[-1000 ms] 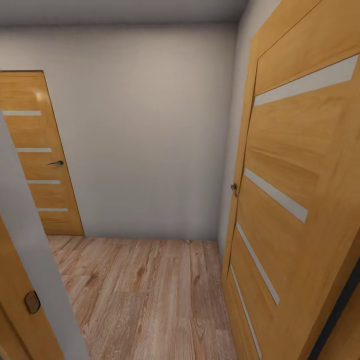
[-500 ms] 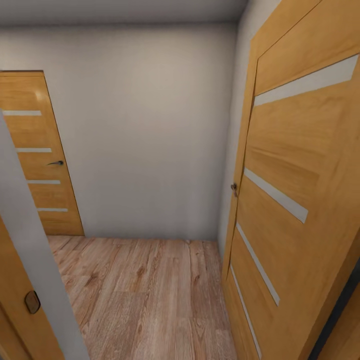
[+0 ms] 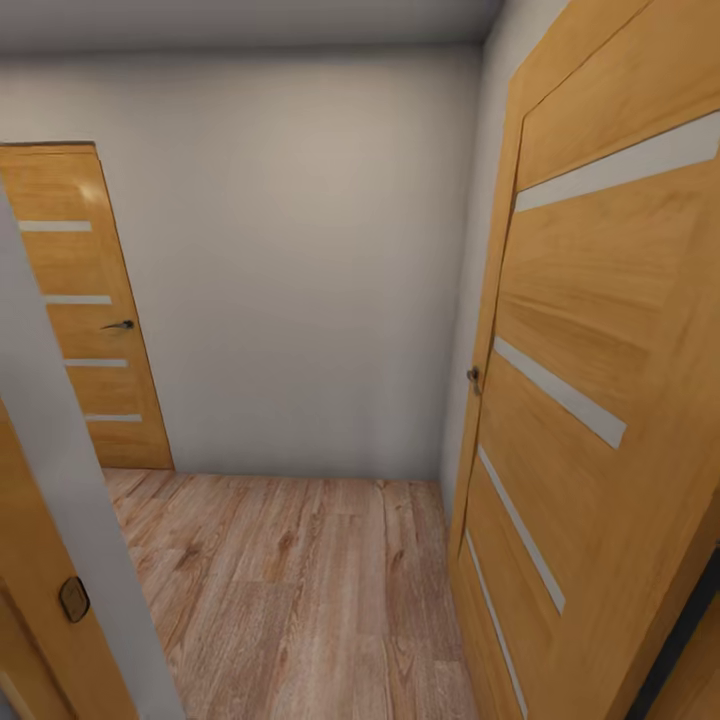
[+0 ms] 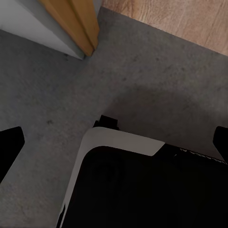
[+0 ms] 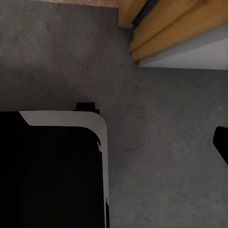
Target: Move the two storage containers from the living room to the garage. In the garage, place one container on the floor and stack the other container on top of it (either order is fine).
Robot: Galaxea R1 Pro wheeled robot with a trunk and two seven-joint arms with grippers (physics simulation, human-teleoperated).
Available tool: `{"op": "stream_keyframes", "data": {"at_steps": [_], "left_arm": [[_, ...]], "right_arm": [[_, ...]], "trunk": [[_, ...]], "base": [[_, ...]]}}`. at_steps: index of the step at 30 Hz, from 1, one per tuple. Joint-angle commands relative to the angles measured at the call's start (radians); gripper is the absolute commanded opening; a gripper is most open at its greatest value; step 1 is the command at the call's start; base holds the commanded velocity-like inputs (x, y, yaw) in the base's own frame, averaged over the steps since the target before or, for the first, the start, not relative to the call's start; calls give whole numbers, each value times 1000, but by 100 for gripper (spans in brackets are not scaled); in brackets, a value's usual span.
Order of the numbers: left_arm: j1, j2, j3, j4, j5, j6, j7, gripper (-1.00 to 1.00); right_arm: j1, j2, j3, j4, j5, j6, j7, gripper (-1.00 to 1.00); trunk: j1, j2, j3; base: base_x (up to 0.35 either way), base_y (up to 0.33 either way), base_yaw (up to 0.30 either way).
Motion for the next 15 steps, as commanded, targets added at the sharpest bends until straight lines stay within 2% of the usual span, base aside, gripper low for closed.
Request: {"op": "stream_keyframes", "data": {"at_steps": [1,10,15], "left_arm": [[-1,0,-2,1,3,-3,2,100],[-1,0,-3,1,3,-2,2,100],[-1,0,-3,1,2,5,2,100]], "right_arm": [[-1,0,9,3,-9,-6,-1,100],[-1,-2,9,3,-9,-6,0,100],[-1,-1,9,3,-8,-6,0,100]], "trunk": [[0,-1,-2],[0,-1,-2],[0,-1,-2]], "base": [[0,0,89],[10,0,20],[249,0,1]]}}
